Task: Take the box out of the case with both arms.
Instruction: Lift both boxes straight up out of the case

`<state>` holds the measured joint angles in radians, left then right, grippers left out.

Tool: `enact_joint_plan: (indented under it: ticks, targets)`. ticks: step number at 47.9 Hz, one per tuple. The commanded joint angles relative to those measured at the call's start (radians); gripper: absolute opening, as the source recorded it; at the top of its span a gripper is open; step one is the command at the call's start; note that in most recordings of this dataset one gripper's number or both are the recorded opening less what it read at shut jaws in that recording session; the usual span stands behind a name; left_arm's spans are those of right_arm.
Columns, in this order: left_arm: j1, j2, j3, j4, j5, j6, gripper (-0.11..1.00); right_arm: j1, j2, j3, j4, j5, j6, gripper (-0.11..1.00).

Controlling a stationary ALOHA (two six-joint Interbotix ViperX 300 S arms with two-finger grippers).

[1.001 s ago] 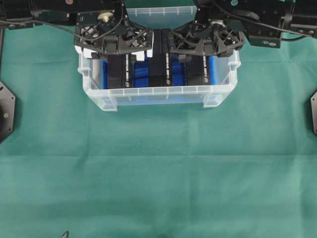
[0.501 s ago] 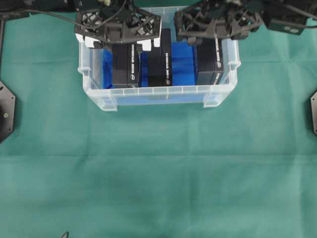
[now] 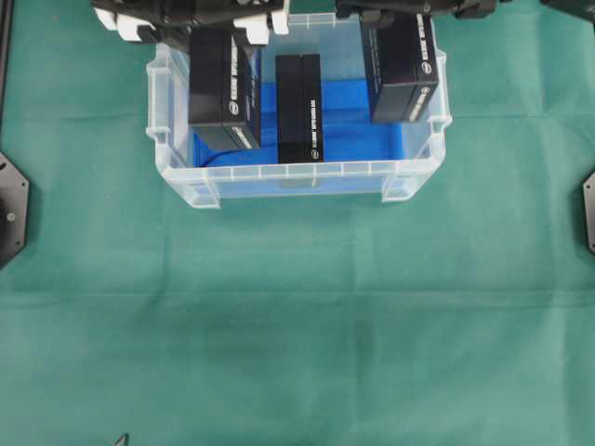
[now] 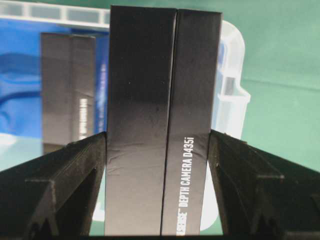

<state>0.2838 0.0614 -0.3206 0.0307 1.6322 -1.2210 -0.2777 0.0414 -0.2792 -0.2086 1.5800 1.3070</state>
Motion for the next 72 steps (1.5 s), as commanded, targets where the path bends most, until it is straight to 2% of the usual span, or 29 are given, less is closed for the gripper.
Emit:
enact_joint_plan:
  ticks: [1, 12, 24, 35, 72]
  targets:
    - [-0.005, -0.035, -0.080, 0.003, 0.032, 0.003, 0.63, 0.012, -0.041, -0.080, -0.012, 0.029, -0.006, 0.65]
    - [-0.006, -0.028, -0.186, 0.003, 0.112, 0.002, 0.63, 0.038, -0.041, -0.192, -0.060, 0.123, -0.006, 0.65]
    - [-0.018, 0.008, -0.301, 0.003, 0.224, 0.002, 0.63, 0.057, -0.040, -0.278, -0.071, 0.183, -0.006, 0.65]
    - [-0.018, 0.044, -0.387, 0.005, 0.250, 0.005, 0.63, 0.064, -0.031, -0.304, -0.071, 0.201, -0.008, 0.65]
    - [-0.012, 0.037, -0.367, 0.015, 0.250, 0.017, 0.63, 0.067, -0.031, -0.304, -0.067, 0.225, -0.008, 0.65]
